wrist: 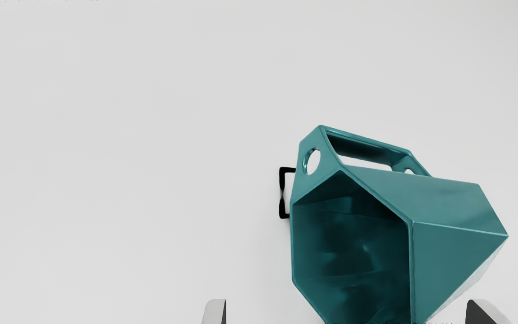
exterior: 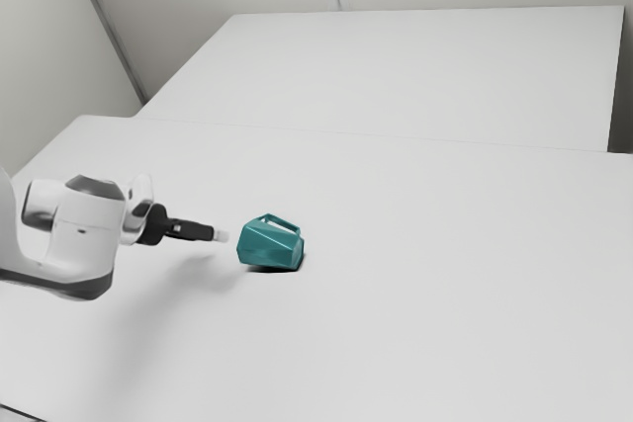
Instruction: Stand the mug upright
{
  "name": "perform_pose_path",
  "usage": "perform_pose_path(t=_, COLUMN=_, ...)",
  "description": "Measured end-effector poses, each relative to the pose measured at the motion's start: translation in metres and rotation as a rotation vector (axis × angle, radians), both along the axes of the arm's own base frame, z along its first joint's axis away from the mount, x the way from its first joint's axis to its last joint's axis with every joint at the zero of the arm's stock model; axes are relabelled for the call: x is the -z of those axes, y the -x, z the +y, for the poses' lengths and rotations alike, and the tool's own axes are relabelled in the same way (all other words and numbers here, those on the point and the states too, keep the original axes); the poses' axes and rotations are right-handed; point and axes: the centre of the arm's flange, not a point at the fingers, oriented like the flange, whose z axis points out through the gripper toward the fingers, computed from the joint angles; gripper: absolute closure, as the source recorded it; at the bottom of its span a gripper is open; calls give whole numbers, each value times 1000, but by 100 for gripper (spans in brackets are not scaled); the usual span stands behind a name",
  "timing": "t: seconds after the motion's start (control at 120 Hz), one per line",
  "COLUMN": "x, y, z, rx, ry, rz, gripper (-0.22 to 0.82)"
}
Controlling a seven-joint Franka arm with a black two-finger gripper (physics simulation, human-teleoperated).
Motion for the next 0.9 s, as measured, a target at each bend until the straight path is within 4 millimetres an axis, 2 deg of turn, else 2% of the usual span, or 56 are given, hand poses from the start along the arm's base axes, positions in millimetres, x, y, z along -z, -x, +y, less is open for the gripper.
perform_pose_path(t=0.108, x=4, y=-2, z=-10, rx=45, ry=-16, rz=-23, gripper=3)
perform_pose_path(t=0.367, x=10, y=-7, z=-49, rx=153, ry=-40, rz=-74, gripper=3)
perform_pose_path(t=0.592, x=25, y=-7, z=-64, rx=196, ry=-56, rz=-77, gripper=4)
perform_pose_path(t=0.667, x=25, y=-7, z=-69, rx=213, ry=-62, rz=-85, gripper=8)
perform_pose_path(t=0.9, x=27, y=-8, z=-82, rx=264, ry=-78, rz=-106, gripper=28)
